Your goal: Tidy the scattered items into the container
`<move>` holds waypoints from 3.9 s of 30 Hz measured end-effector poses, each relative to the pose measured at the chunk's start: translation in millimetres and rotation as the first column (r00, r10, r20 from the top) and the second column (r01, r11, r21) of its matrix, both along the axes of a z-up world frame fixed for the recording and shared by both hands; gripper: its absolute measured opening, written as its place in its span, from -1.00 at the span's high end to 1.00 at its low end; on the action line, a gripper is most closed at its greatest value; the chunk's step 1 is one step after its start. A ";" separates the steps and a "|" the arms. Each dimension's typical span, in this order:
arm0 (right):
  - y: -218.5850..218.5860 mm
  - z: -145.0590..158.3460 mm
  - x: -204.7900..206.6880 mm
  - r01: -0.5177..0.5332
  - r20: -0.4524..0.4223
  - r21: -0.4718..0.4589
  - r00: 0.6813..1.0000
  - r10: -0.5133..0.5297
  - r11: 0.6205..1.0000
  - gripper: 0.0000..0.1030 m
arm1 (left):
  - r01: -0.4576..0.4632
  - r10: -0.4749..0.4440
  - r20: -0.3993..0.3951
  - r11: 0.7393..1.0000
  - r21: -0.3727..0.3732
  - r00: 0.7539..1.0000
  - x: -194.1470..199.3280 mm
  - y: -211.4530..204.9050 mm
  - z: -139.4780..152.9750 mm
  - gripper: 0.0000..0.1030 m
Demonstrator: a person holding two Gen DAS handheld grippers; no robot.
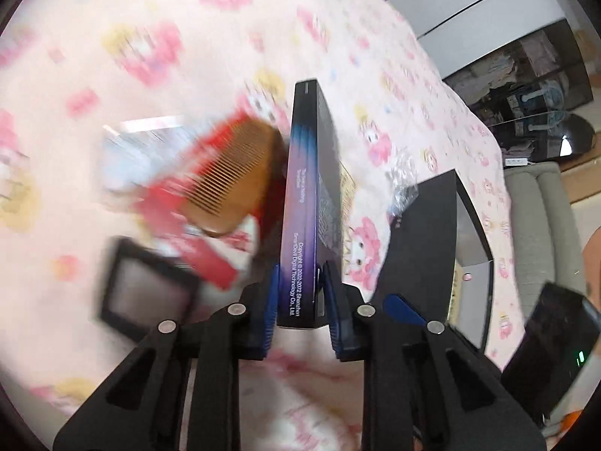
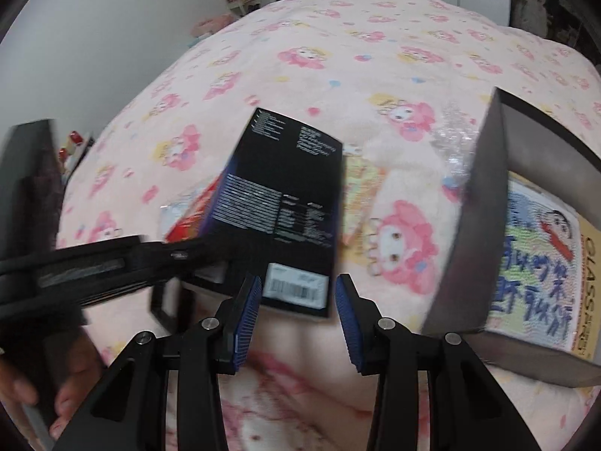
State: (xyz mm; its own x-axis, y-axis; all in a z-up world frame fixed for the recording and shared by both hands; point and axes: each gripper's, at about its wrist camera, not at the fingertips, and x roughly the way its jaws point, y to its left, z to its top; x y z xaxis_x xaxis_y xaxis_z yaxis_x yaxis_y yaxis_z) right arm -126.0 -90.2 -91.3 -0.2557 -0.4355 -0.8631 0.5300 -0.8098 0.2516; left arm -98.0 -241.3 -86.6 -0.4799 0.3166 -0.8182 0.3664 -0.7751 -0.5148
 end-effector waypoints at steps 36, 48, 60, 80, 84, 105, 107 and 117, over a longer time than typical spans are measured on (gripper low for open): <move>96.0 2.7 23.6 0.174 0.043 0.004 0.984 -0.174 0.985 0.19 | 0.242 -0.217 -0.145 0.953 0.180 0.965 -14.8 68.3 8.6 0.42; 80.9 -32.8 1.5 0.181 0.182 -0.019 0.968 -0.175 0.983 0.03 | 0.041 -0.109 0.183 0.939 0.341 0.977 -63.5 55.5 -100.8 -0.06; 82.2 -23.9 -3.2 0.148 0.135 -0.140 0.982 -0.129 0.979 0.46 | 0.143 -0.200 0.069 0.867 0.477 0.977 -51.1 66.6 -82.7 -0.09; 181.5 -38.2 74.6 0.197 0.173 -0.137 0.970 -0.172 0.971 0.41 | 0.422 -0.424 -0.054 0.865 0.271 0.904 15.8 150.6 -33.7 0.14; 187.5 -44.5 65.4 0.214 0.218 -0.172 0.960 -0.175 0.962 0.40 | 0.404 -0.399 -0.066 0.891 0.205 0.915 16.4 138.2 -28.9 0.14; 169.7 -25.1 49.8 0.134 -0.021 -0.016 0.991 -0.134 0.991 0.38 | 0.402 -0.365 -0.182 0.881 0.249 0.913 17.0 121.5 -42.7 -0.08; 171.8 -26.0 52.4 0.106 0.013 -0.016 0.994 -0.106 0.994 0.38 | 0.398 -0.349 -0.219 0.884 0.245 0.911 20.5 118.5 -38.2 -0.04; 166.5 -30.4 44.5 0.059 0.045 -0.087 0.997 -0.056 0.994 0.27 | 0.278 -0.262 -0.160 0.957 0.087 0.952 34.1 121.3 -32.9 -0.04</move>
State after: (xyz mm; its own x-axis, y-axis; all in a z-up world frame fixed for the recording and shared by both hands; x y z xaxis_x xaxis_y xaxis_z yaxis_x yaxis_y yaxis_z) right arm -81.5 76.4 -121.7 -0.2464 -0.4957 -0.8328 0.4706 -0.8124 0.3444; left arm -63.9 -119.9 -119.5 -0.4756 0.5327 -0.7000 0.0663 -0.7718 -0.6324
